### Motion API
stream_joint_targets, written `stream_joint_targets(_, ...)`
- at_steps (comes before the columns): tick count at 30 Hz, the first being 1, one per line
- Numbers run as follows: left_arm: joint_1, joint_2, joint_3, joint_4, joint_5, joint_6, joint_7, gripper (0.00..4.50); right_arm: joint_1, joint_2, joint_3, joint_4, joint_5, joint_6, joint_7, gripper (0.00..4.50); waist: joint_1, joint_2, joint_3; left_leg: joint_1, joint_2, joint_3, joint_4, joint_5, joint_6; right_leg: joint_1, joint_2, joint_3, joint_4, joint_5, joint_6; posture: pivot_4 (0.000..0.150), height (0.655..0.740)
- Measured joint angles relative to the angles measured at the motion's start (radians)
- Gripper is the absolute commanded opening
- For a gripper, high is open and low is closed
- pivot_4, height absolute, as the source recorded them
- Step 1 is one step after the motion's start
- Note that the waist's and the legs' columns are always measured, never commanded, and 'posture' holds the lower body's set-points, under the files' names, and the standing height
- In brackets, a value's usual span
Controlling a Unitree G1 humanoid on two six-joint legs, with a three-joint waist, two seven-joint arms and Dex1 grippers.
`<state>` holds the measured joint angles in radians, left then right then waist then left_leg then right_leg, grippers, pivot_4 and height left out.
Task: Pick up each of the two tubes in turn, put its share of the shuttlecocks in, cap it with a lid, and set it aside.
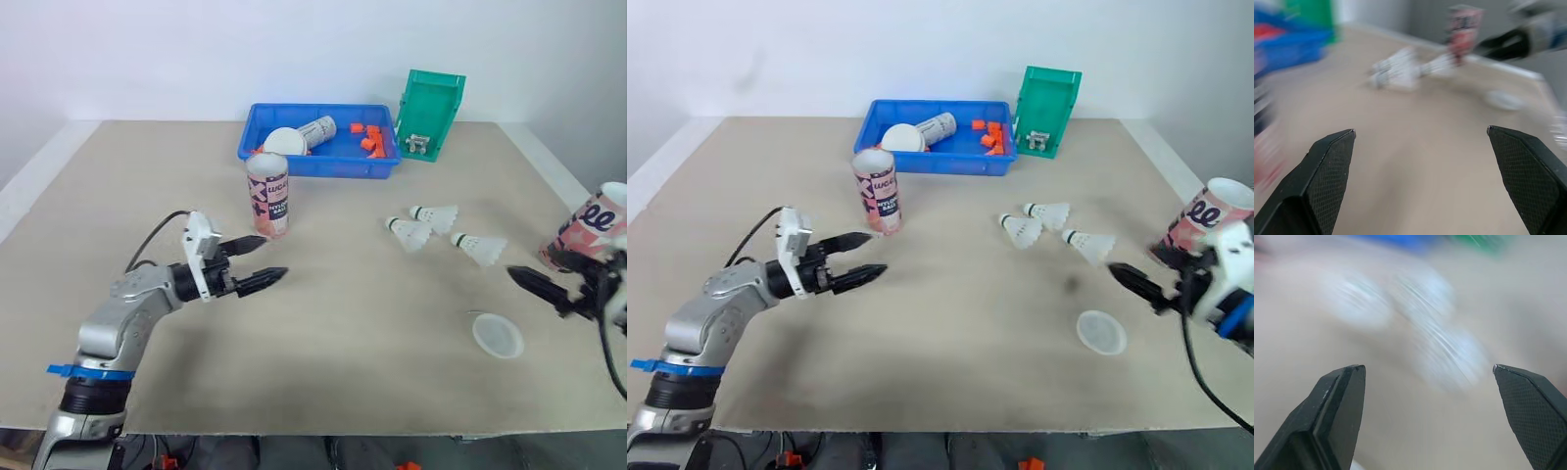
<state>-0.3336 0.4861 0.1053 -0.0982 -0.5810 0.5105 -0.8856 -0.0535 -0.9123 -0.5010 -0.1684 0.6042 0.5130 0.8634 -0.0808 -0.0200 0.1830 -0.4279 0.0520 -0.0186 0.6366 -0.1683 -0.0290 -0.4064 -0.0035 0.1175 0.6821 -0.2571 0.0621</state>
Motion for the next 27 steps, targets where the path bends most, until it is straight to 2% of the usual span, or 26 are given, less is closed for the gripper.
stream_joint_targets(5,0.029,-0.001,0.073,0.067,0.021,-0.022,0.093,4.50,-0.138,0.118,0.198,-0.166,0.015,0.024,-0.058,4.46,0.008,-0.006,0.001,-0.002,-0.001,0.000,0.000,0.004,-0.001,-0.001,-0.002,-0.001,-0.001,0.001,0.000,0.150,0.7038)
stream_joint_targets(12,-0.027,-0.031,0.048,0.197,0.104,-0.108,0.134,4.50,-0.221,0.262,0.369,-0.181,-0.054,-0.013,-0.126,4.46,0.035,-0.008,0.001,-0.012,-0.002,-0.001,-0.001,0.004,-0.001,-0.006,-0.003,-0.002,-0.002,0.001,0.005,0.150,0.7038)
stream_joint_targets(27,-0.363,-0.116,-0.073,0.732,0.262,-0.390,-0.030,4.50,-0.188,0.370,0.500,-0.290,-0.053,-0.020,-0.147,4.46,0.043,-0.008,0.001,-0.012,-0.002,-0.005,-0.002,0.003,-0.002,-0.006,-0.002,-0.006,-0.002,0.000,0.005,0.150,0.7038)
